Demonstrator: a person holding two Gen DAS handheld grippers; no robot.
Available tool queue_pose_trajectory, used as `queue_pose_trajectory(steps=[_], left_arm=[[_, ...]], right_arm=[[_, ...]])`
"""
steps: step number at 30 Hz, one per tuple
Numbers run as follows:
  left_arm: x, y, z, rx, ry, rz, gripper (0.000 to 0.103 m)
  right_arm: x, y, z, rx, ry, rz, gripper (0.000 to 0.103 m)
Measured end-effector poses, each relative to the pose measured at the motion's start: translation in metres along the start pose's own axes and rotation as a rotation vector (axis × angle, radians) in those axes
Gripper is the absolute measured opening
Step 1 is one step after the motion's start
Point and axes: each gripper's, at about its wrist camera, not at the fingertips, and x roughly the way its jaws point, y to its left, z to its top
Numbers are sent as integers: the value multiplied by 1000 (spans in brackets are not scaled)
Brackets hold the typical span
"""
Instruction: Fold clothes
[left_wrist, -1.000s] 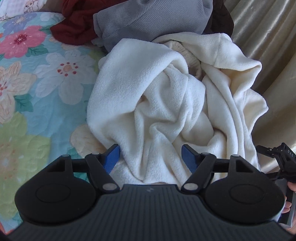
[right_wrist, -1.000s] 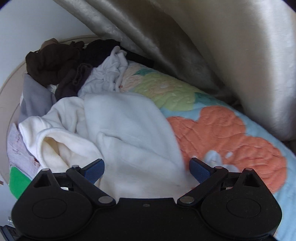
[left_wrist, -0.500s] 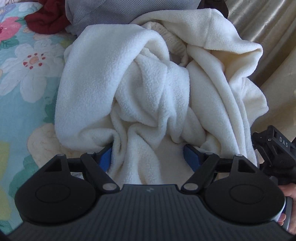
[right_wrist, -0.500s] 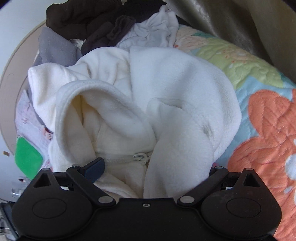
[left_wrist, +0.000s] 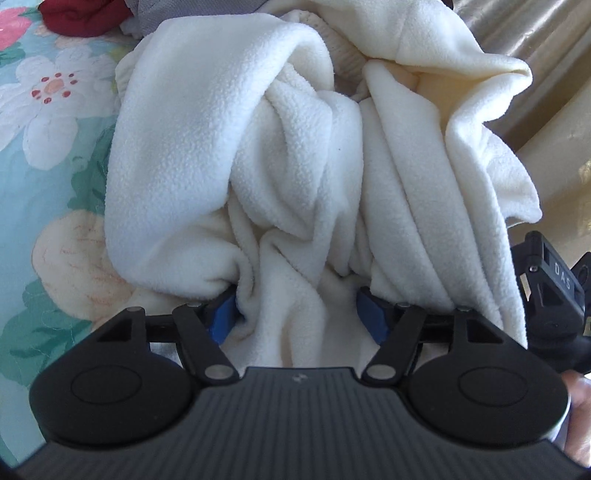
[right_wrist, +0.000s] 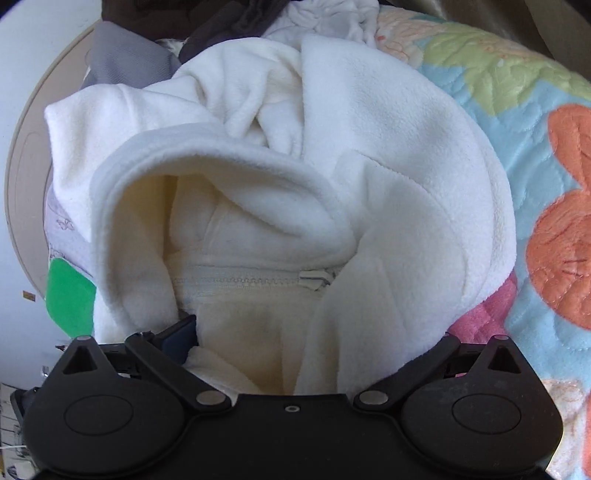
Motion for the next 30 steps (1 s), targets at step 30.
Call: queue_pose_trajectory(steps=[30], left_arm=[[-135, 6, -13, 21, 83, -10, 61]], right_arm=[[-66, 93, -85, 63, 112, 175, 103]])
